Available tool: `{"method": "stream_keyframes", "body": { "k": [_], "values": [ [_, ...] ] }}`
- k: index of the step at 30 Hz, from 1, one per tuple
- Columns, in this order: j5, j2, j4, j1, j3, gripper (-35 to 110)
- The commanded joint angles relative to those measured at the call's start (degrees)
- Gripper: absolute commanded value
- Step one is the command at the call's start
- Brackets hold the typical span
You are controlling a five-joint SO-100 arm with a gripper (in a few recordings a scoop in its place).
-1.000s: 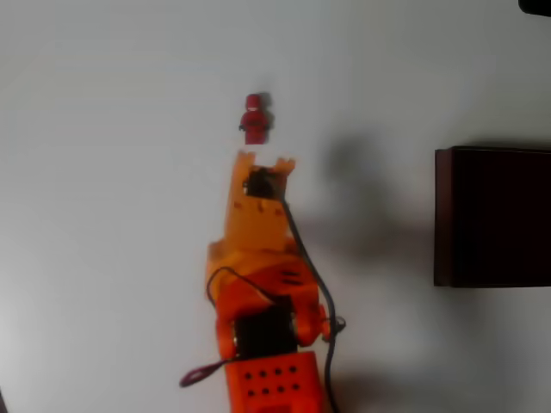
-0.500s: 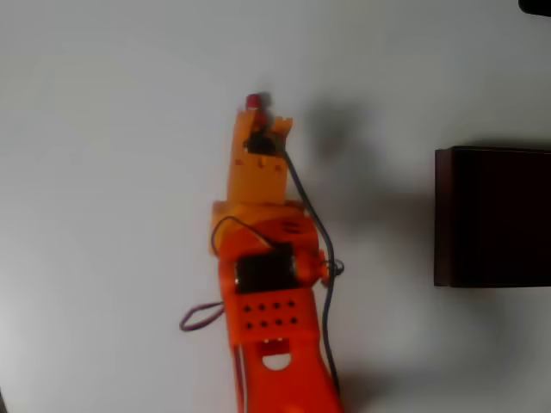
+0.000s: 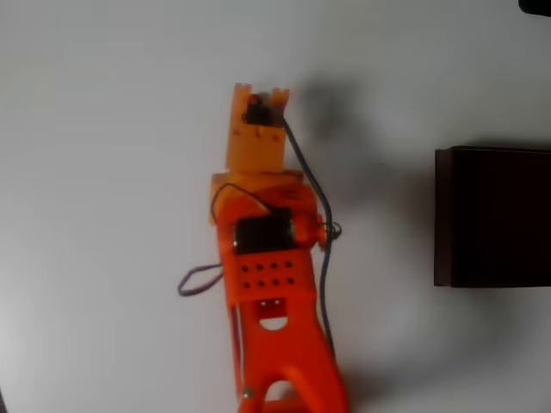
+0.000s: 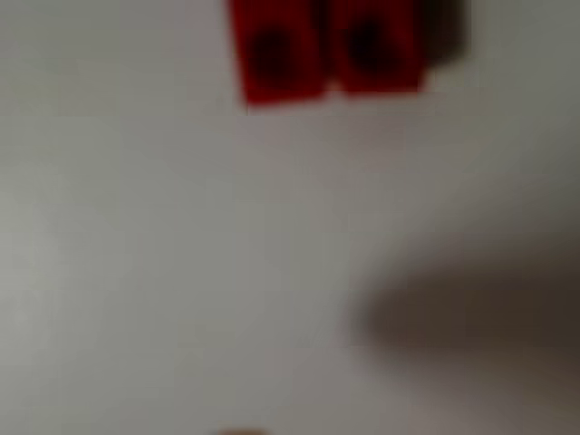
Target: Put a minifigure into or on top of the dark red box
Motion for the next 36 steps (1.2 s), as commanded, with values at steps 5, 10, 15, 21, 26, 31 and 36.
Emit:
{"method": "stream_keyframes", "body": {
  "k": [5,10,15,21,26,31,36],
  "values": [
    [-0.44,-3.34,1.05,-1.58,-6.33,22],
    [-0.44,-5.98,2.02,-1.93,-9.58,22],
    [-0.7,-8.53,2.72,-2.29,-12.74,22],
    [-1.23,-11.51,4.66,-2.37,-16.79,22],
    [-1.58,-12.66,4.75,-2.29,-18.19,21],
    [-1.85,-14.94,5.71,-2.46,-21.27,21],
    [-2.55,-17.58,8.09,-2.37,-25.49,21]
  ]
}}
